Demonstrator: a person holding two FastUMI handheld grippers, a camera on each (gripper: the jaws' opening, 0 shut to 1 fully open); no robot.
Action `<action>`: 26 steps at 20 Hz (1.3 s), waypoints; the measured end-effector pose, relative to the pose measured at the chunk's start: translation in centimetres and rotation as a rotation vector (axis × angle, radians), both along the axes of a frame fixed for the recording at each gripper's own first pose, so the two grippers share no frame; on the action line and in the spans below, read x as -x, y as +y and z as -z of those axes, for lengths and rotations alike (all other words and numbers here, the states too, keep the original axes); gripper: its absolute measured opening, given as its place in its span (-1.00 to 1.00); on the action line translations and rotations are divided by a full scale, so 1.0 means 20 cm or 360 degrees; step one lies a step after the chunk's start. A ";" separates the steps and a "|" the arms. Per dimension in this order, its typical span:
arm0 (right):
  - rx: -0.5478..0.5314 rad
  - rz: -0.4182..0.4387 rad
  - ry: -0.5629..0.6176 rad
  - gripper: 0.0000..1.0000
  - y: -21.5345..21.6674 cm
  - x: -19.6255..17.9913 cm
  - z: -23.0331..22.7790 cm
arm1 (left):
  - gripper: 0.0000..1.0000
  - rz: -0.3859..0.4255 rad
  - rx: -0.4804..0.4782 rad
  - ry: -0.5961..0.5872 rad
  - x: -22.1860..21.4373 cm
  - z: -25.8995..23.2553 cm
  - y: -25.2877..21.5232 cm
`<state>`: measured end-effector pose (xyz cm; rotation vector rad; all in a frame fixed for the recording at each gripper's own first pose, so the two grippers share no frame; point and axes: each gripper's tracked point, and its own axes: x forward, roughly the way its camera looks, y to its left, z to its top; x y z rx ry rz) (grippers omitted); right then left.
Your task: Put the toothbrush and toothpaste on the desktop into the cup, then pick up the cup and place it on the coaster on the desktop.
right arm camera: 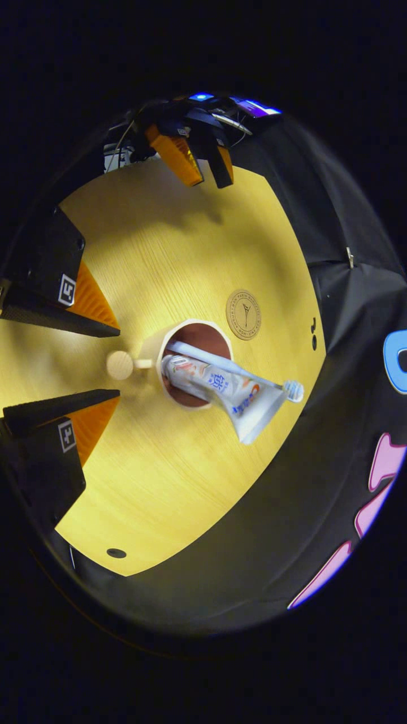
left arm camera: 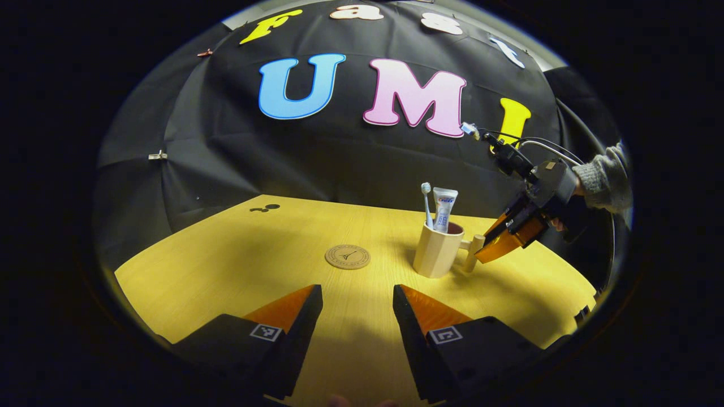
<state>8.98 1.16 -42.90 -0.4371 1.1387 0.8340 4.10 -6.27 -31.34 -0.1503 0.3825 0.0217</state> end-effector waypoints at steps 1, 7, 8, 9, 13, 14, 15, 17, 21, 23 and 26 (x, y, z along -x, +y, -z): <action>0.0019 -0.0016 0.0009 0.14 0.02 -0.01 0.03 | 0.58 -0.0007 -0.0013 0.0005 0.01 0.00 0.01; 0.0054 -0.0018 0.0147 0.15 0.11 -0.02 0.20 | 0.58 -0.0074 -0.0018 0.0037 0.04 0.08 0.10; 0.0063 -0.0016 0.0164 0.14 0.12 -0.02 0.22 | 0.58 -0.0087 -0.0015 0.0040 0.04 0.09 0.10; 0.0084 -0.0016 0.0175 0.14 0.12 -0.03 0.23 | 0.58 -0.0098 -0.0014 0.0043 0.04 0.09 0.11; 0.0142 -0.0006 0.0252 0.01 0.12 -0.01 0.29 | 0.58 -0.0113 0.0001 0.0041 0.04 0.10 0.10; 0.0158 -0.0008 0.0267 -0.07 0.11 -0.01 0.30 | 0.58 -0.0112 0.0001 0.0041 0.04 0.10 0.10; 0.0169 -0.0007 0.0279 -0.16 0.11 0.00 0.32 | 0.58 -0.0114 -0.0001 0.0042 0.04 0.10 0.10; 0.0180 0.0011 0.0304 -0.31 0.11 0.01 0.33 | 0.58 -0.0119 0.0005 0.0047 0.05 0.11 0.11; 0.0168 0.0025 0.0297 -0.34 0.11 0.01 0.31 | 0.58 -0.0138 0.0012 0.0052 0.05 0.12 0.13; 0.0150 0.0045 0.0296 -0.36 0.13 0.01 0.30 | 0.58 -0.0142 0.0015 0.0048 0.05 0.12 0.13; 0.0092 0.0073 0.0262 -0.36 0.18 -0.02 0.23 | 0.58 -0.0138 0.0015 0.0039 0.05 0.11 0.14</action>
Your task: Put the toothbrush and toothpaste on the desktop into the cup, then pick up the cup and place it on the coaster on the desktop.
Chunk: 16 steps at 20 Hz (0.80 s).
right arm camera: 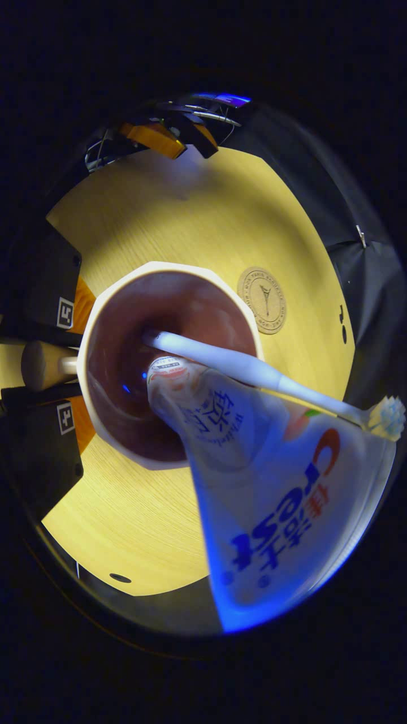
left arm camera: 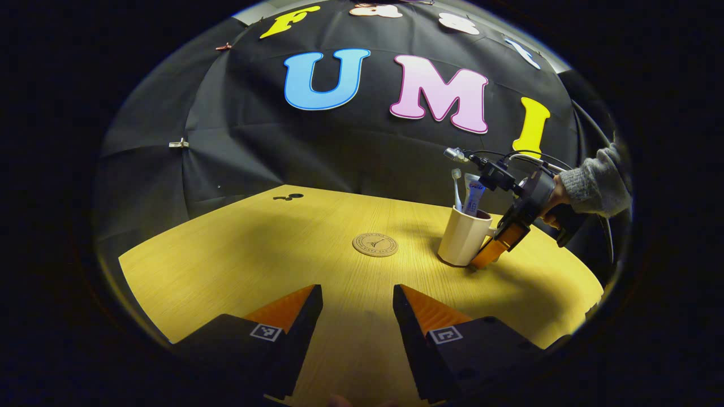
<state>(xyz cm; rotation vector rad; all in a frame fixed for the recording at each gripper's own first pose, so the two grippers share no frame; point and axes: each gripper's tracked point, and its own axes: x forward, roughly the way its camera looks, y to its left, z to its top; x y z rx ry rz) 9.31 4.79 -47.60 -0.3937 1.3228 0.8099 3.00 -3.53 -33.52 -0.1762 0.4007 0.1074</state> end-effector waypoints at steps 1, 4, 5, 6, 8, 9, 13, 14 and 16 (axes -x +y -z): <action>-0.0020 0.0012 -0.0011 -0.36 0.03 -0.01 -0.03 | 0.58 0.0001 0.0001 -0.0005 0.00 -0.01 0.01; -0.0082 0.0009 -0.0031 -0.36 0.19 -0.04 -0.09 | 0.58 0.0006 -0.0001 -0.0008 0.01 -0.02 0.02; -0.0096 -0.0002 -0.0040 -0.36 0.26 -0.05 -0.10 | 0.58 0.0005 -0.0004 -0.0010 0.02 -0.03 0.03; -0.0114 -0.0020 -0.0046 -0.46 0.33 -0.07 -0.11 | 0.58 0.0004 -0.0005 -0.0013 0.03 -0.04 0.04; -0.0145 -0.0062 -0.0053 -0.36 0.45 -0.08 -0.12 | 0.58 0.0000 -0.0001 -0.0017 0.05 -0.05 0.07; -0.0152 -0.0084 -0.0054 -0.46 0.52 -0.09 -0.11 | 0.58 -0.0008 0.0015 -0.0015 0.06 -0.05 0.08; -0.0142 -0.0158 -0.0044 -0.36 0.69 -0.11 -0.05 | 0.58 -0.0032 0.0068 -0.0024 0.10 -0.05 0.11; -0.0131 -0.0169 -0.0032 -0.37 0.71 -0.11 -0.04 | 0.58 -0.0039 0.0062 -0.0027 0.11 -0.05 0.13; -0.0108 -0.0194 -0.0022 -0.27 0.75 -0.12 -0.01 | 0.58 -0.0054 0.0066 -0.0035 0.13 -0.04 0.16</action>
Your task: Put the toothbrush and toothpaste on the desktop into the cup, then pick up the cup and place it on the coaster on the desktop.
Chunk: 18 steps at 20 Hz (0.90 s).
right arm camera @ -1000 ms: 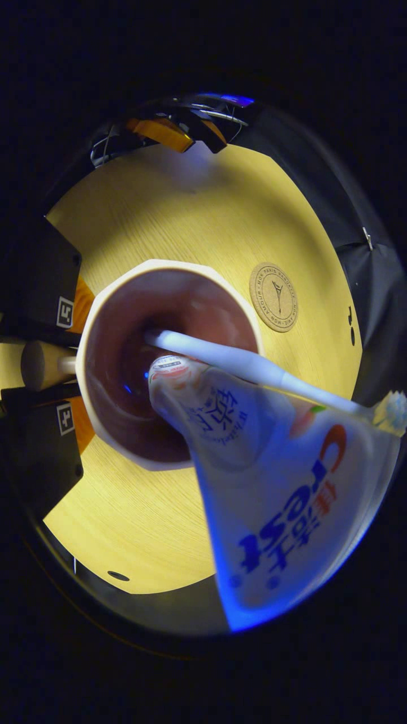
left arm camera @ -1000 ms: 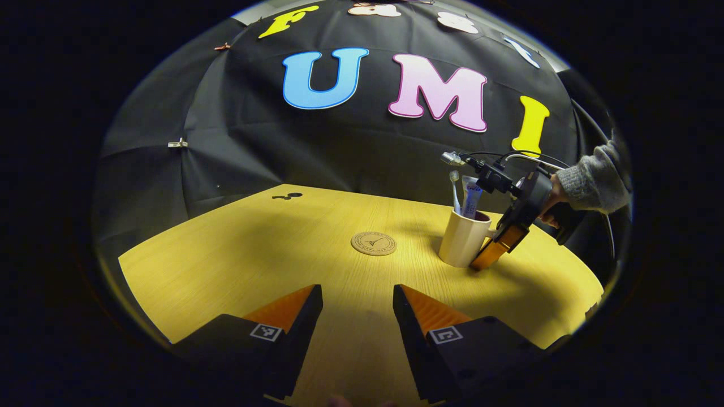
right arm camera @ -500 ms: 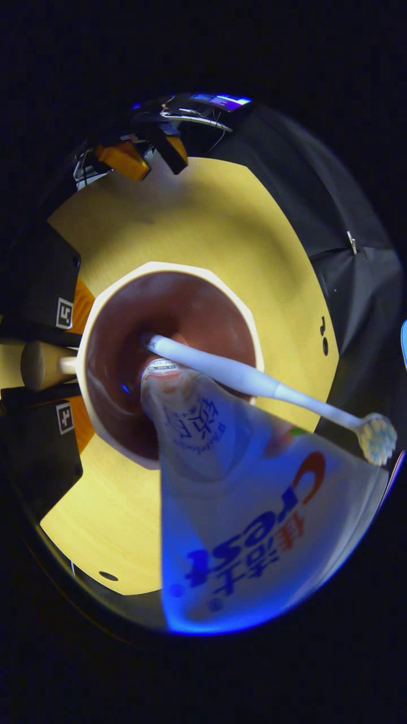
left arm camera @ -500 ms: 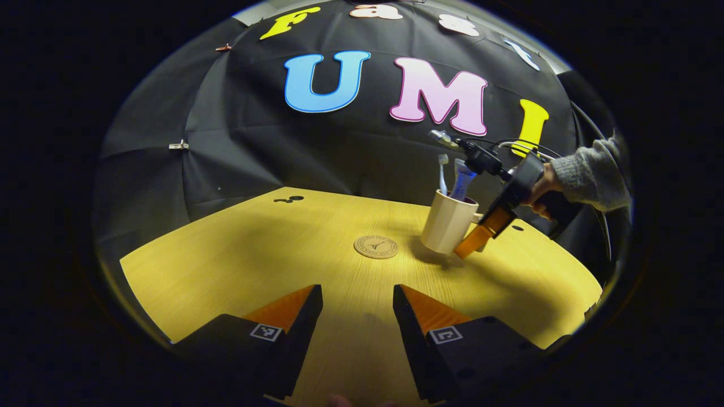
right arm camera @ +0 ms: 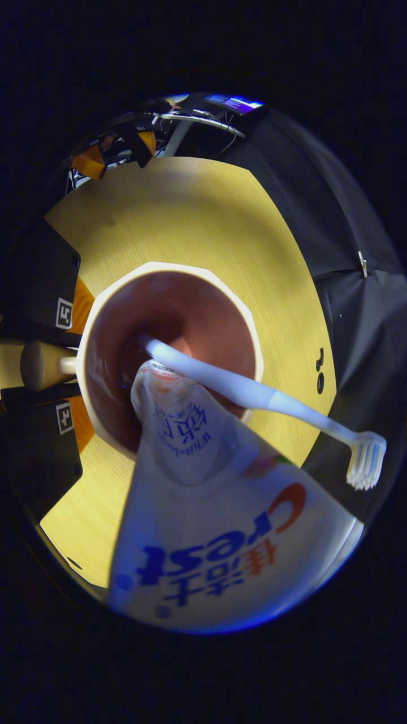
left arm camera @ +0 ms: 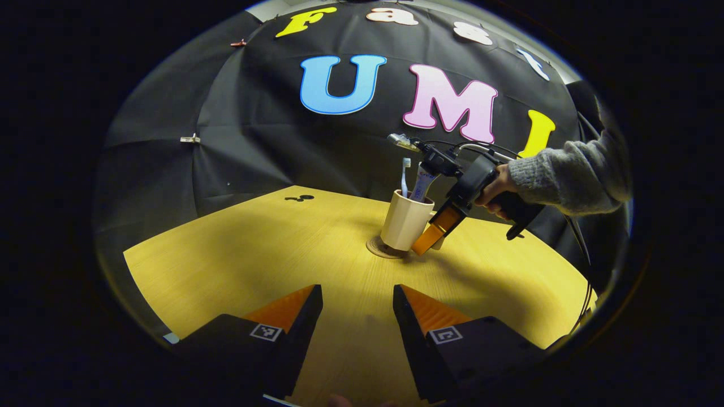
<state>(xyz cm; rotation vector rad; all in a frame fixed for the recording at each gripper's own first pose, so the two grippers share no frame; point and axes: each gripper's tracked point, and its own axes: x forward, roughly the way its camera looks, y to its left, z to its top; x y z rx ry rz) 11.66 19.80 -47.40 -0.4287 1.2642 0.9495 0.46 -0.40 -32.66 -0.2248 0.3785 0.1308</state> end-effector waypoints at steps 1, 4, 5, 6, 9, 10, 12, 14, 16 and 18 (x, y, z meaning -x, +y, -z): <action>0.0014 -0.0016 -0.0002 -0.36 0.02 0.00 0.01 | 0.58 -0.0009 0.0005 -0.0001 0.00 0.00 0.01; 0.0037 -0.0045 -0.0001 -0.37 0.06 -0.02 0.03 | 0.58 -0.0037 0.0026 0.0002 0.00 0.03 0.04; 0.0039 -0.0046 0.0003 -0.37 0.07 -0.03 0.04 | 0.58 -0.0046 0.0036 0.0003 -0.01 0.03 0.05; 0.0054 -0.0050 0.0007 -0.37 0.08 -0.03 0.05 | 0.58 -0.0056 0.0040 0.0004 -0.01 0.04 0.06; 0.0088 -0.0059 0.0013 -0.37 0.07 -0.03 0.06 | 0.58 -0.0077 0.0034 0.0002 -0.02 0.04 0.09; 0.0090 -0.0055 0.0018 -0.37 0.07 -0.04 0.06 | 0.58 -0.0084 0.0038 0.0001 -0.02 0.04 0.10; 0.0102 -0.0055 0.0046 -0.37 0.07 -0.03 0.06 | 0.58 -0.0090 0.0054 -0.0003 -0.04 0.04 0.10; 0.0119 -0.0058 0.0065 -0.37 0.05 -0.03 0.07 | 0.58 -0.0083 0.0049 -0.0003 -0.04 0.04 0.10; 0.0121 -0.0052 0.0071 -0.27 0.06 -0.03 0.07 | 0.58 -0.0079 0.0040 -0.0002 -0.05 0.03 0.10; 0.0119 -0.0049 0.0070 -0.46 0.06 -0.03 0.08 | 0.58 -0.0079 0.0047 -0.0007 -0.04 0.03 0.10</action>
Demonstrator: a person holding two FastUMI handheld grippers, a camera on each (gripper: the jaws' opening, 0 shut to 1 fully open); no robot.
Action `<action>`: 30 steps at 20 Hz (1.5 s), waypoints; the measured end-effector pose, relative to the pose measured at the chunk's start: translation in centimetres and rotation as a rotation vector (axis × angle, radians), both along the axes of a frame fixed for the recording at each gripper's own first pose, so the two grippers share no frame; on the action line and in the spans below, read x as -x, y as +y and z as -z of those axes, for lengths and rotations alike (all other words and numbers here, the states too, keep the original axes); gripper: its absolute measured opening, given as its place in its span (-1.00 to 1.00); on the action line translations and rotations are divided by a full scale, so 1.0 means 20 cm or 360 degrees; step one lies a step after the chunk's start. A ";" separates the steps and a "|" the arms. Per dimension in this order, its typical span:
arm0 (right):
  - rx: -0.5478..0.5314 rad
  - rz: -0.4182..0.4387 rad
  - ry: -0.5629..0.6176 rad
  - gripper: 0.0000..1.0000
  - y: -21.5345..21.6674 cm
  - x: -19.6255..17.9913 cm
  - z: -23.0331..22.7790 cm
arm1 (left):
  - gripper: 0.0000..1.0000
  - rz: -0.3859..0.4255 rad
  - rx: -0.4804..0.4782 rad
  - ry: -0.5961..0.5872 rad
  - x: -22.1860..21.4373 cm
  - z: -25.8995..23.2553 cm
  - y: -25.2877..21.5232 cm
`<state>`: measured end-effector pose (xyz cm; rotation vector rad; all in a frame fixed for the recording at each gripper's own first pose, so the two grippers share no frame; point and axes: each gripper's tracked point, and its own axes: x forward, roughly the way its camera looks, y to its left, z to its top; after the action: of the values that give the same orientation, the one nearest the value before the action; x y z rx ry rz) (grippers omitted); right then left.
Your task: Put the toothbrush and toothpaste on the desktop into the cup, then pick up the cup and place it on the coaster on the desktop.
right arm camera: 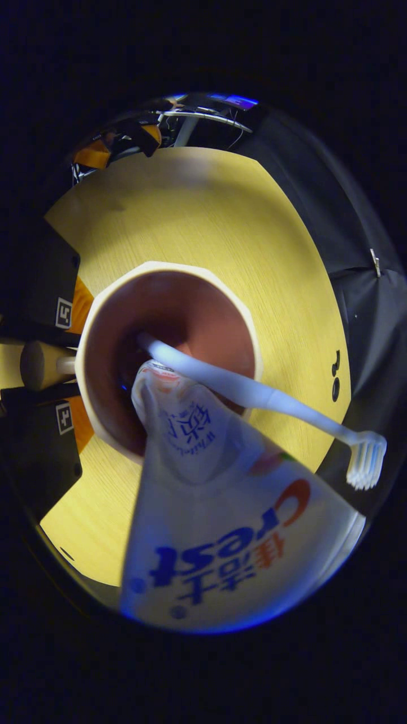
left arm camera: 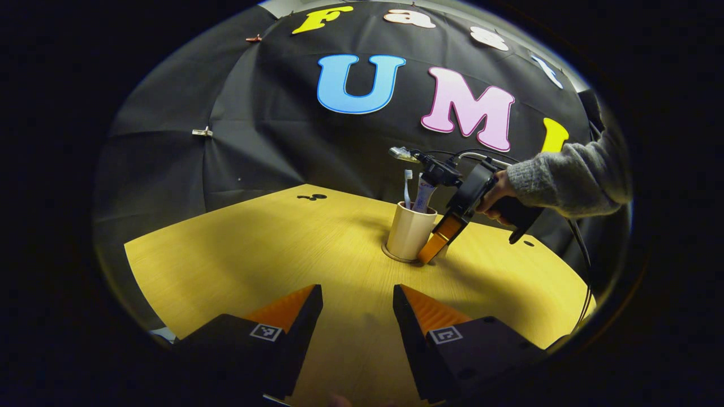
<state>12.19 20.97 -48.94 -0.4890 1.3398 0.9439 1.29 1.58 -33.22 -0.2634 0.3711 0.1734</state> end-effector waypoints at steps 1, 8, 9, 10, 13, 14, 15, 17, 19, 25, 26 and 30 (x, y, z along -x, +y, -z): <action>0.0001 -0.0001 -0.0002 -0.46 0.00 0.00 0.00 | 0.58 -0.0001 -0.0002 0.0003 0.00 0.00 0.00; -0.0011 -0.0025 -0.0086 -0.34 -0.02 -0.02 -0.07 | 0.58 0.0010 -0.0011 0.0001 0.02 -0.02 0.00; -0.0027 -0.0007 -0.0096 -0.33 -0.02 -0.02 -0.09 | 0.58 0.0016 -0.0016 0.0004 0.02 -0.04 0.00; -0.0040 0.0012 -0.0107 -0.17 -0.02 -0.02 -0.13 | 0.58 0.0021 -0.0021 0.0002 0.03 -0.05 0.00; -0.0080 0.0027 -0.0178 -0.04 -0.04 -0.05 -0.24 | 0.58 0.0044 -0.0042 -0.0015 0.06 -0.11 0.00; -0.0095 0.0037 -0.0204 -0.02 -0.05 -0.06 -0.29 | 0.59 0.0052 -0.0052 -0.0018 0.07 -0.14 0.00; -0.0120 0.0053 -0.0229 -0.02 -0.06 -0.05 -0.36 | 0.58 0.0060 -0.0059 -0.0024 0.07 -0.16 0.01; -0.0169 0.0087 -0.0260 -0.02 -0.07 -0.04 -0.49 | 0.58 0.0087 -0.0069 -0.0047 0.09 -0.24 0.00; -0.0209 0.0125 -0.0310 0.00 -0.10 -0.03 -0.62 | 0.58 0.0110 -0.0087 -0.0085 0.09 -0.35 0.01; -0.0386 0.0337 -0.0514 0.00 -0.22 0.06 -1.15 | 0.58 0.0190 -0.0160 -0.0189 0.08 -0.77 0.03; -0.0403 0.0372 -0.0541 0.00 -0.24 0.09 -1.23 | 0.58 0.0210 -0.0147 -0.0209 0.08 -0.84 0.03; -0.0495 0.0575 -0.0656 0.00 -0.30 0.19 -1.49 | 0.58 0.0261 -0.0110 -0.0245 0.06 -1.11 0.06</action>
<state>8.46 15.05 -19.04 -0.1778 0.8502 0.6868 0.14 2.71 -10.95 -0.1761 0.2323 0.0045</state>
